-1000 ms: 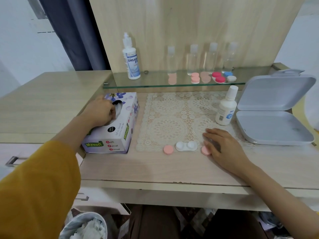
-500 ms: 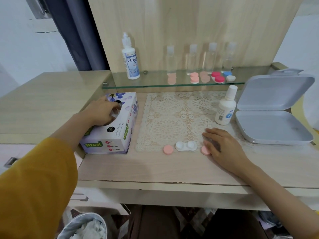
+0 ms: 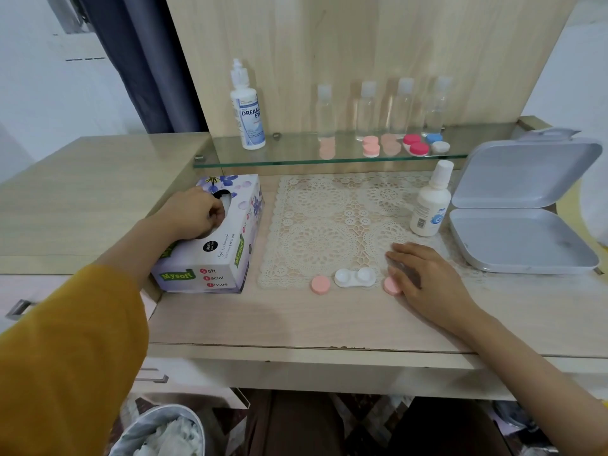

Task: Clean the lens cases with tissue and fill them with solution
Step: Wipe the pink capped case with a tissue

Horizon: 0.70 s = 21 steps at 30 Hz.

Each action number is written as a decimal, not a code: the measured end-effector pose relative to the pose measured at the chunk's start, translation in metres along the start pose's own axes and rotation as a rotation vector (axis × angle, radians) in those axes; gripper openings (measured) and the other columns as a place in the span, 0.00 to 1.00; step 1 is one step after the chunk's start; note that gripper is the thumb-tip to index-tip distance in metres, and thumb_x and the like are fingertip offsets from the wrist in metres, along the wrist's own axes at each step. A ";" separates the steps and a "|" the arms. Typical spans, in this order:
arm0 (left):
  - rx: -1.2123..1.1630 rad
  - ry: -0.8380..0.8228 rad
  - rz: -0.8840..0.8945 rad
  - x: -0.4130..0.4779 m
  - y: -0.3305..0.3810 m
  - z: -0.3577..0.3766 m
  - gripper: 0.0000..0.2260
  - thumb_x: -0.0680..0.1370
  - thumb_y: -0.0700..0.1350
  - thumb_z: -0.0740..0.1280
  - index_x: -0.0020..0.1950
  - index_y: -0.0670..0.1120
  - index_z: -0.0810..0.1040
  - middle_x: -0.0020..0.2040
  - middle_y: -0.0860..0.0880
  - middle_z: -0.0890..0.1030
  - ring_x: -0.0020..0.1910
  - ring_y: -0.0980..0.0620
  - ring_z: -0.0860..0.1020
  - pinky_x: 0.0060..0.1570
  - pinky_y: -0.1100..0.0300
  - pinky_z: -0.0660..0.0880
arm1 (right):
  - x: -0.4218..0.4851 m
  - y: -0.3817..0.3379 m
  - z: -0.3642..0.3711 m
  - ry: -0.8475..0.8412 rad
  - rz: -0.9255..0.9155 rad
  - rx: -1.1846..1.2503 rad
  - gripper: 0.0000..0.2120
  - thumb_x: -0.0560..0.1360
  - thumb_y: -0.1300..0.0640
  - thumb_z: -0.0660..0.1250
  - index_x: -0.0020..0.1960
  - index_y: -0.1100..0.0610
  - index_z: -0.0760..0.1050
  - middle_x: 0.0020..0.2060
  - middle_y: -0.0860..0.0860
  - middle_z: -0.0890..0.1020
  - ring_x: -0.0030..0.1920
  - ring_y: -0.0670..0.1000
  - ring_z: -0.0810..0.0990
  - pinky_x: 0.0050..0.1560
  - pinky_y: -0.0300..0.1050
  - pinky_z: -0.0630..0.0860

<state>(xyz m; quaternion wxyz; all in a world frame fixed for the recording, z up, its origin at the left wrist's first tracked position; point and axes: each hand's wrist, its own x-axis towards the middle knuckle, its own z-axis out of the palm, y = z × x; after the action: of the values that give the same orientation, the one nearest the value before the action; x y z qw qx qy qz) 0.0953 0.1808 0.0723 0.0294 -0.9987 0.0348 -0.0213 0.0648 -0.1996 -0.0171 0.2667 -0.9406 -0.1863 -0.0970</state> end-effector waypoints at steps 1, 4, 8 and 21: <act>-0.012 0.002 0.000 0.000 0.000 0.000 0.07 0.73 0.39 0.63 0.40 0.50 0.76 0.41 0.49 0.74 0.45 0.44 0.75 0.44 0.51 0.74 | 0.000 0.000 0.000 0.003 -0.002 0.001 0.16 0.76 0.54 0.63 0.62 0.56 0.75 0.64 0.49 0.74 0.67 0.51 0.67 0.64 0.46 0.64; -0.040 0.006 -0.016 -0.001 0.000 0.000 0.07 0.72 0.40 0.66 0.49 0.49 0.77 0.46 0.47 0.74 0.49 0.43 0.75 0.46 0.52 0.73 | 0.000 -0.001 0.000 -0.004 0.003 0.003 0.17 0.77 0.51 0.61 0.62 0.56 0.75 0.64 0.49 0.74 0.67 0.51 0.68 0.64 0.47 0.65; 0.050 0.011 -0.016 0.000 0.003 0.002 0.09 0.75 0.41 0.63 0.52 0.47 0.79 0.51 0.43 0.77 0.50 0.44 0.74 0.46 0.52 0.74 | -0.001 -0.001 -0.001 0.002 0.001 0.000 0.16 0.76 0.53 0.62 0.62 0.56 0.76 0.64 0.49 0.74 0.67 0.51 0.68 0.64 0.45 0.64; -0.249 0.218 -0.120 -0.007 0.005 -0.029 0.02 0.70 0.37 0.72 0.42 0.41 0.83 0.42 0.45 0.82 0.42 0.51 0.74 0.44 0.62 0.66 | 0.000 -0.001 0.000 0.007 -0.002 -0.002 0.15 0.76 0.55 0.64 0.61 0.57 0.76 0.63 0.50 0.75 0.66 0.52 0.68 0.63 0.43 0.63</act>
<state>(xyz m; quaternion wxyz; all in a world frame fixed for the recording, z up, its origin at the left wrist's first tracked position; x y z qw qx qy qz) 0.0871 0.1746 0.1009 -0.1000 -0.9867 -0.0194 -0.1269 0.0643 -0.1986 -0.0161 0.2663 -0.9404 -0.1861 -0.1008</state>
